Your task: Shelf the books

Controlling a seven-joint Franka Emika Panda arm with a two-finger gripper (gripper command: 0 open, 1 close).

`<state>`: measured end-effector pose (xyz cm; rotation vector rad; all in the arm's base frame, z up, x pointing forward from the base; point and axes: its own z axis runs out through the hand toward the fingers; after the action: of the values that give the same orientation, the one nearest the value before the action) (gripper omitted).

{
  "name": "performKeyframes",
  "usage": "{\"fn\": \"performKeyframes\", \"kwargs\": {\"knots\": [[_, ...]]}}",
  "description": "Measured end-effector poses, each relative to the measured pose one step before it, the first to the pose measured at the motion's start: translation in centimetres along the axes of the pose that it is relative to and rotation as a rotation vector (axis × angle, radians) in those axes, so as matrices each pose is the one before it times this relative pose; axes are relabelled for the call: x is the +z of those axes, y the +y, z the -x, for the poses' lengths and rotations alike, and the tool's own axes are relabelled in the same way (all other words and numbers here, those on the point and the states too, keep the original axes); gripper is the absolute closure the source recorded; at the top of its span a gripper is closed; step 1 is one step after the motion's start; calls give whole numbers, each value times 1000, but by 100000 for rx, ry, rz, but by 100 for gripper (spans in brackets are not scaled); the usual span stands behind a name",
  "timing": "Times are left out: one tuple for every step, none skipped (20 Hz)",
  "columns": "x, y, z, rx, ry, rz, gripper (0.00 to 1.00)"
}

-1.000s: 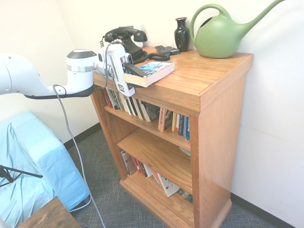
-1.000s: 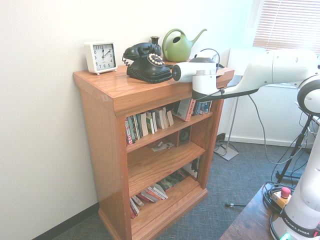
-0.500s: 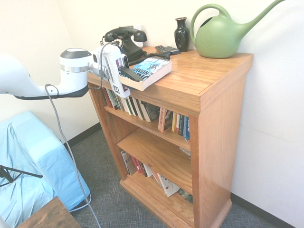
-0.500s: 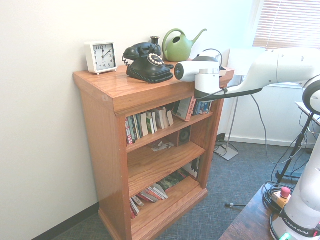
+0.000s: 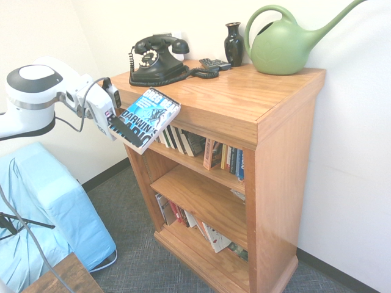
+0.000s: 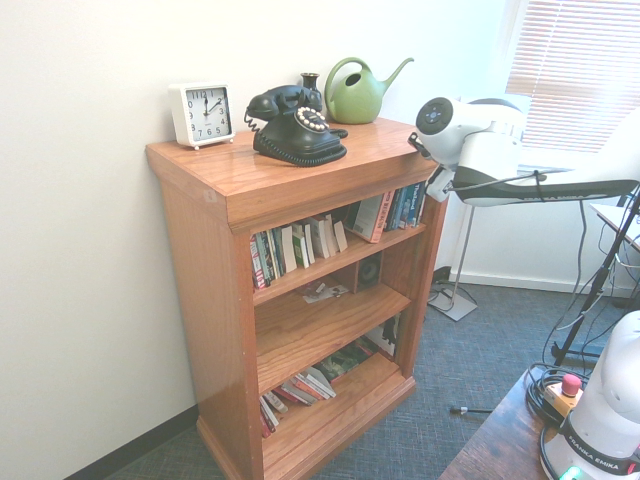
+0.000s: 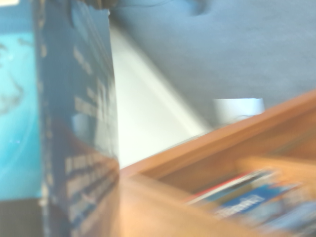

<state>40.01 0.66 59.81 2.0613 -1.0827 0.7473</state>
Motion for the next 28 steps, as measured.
{"fn": "performKeyframes", "kwargs": {"knots": [[480, 799, 1286, 480, -3511, -3799, 100], [741, 599, 1425, 485, -3456, -3820, 100], [910, 397, 1610, 169, -3181, -4028, 100], [1173, 169, 1755, -217, -2886, -3871, 100], [1338, 2, 1811, -485, -2885, -4017, 100], [1607, -54, 1989, -882, -3400, -3863, 100], [1879, 36, 2000, -1128, -3070, -3234, 100], [2190, 201, 1899, -1387, -2260, -2530, 100], [2166, 339, 1433, -1001, -1122, -1700, 100], [1406, 93, 37, -105, -180, -883, 100], [940, 174, -469, 89, 79, -618, 100], [900, 101, -590, 53, -15, -426, 100], [676, -48, -327, -153, 30, -527, 100], [478, -10, -218, -5, 203, -805, 100], [339, -103, -131, 76, 201, -931, 100], [213, -219, -33, -120, 254, -1247, 100], [81, -256, 5, -30, 402, -1468, 100], [-24, -267, -40, -217, 414, -1460, 100], [-215, -403, -34, 148, 8, -2563, 100], [-302, -422, -179, 455, 286, -2754, 100], [-154, -239, -271, 218, 465, -1591, 100], [-188, -457, -23, -320, 176, -1468, 100], [-13, -396, -101, -348, -379, -869, 100], [22, -288, -224, -121, -428, -399, 100], [-17, -255, -246, -132, -376, -743, 100], [0, -152, -290, -333, -282, -476, 100], [-47, -98, -267, -69, -318, -383, 100], [-105, -49, -285, -13, -314, -457, 100]]}}
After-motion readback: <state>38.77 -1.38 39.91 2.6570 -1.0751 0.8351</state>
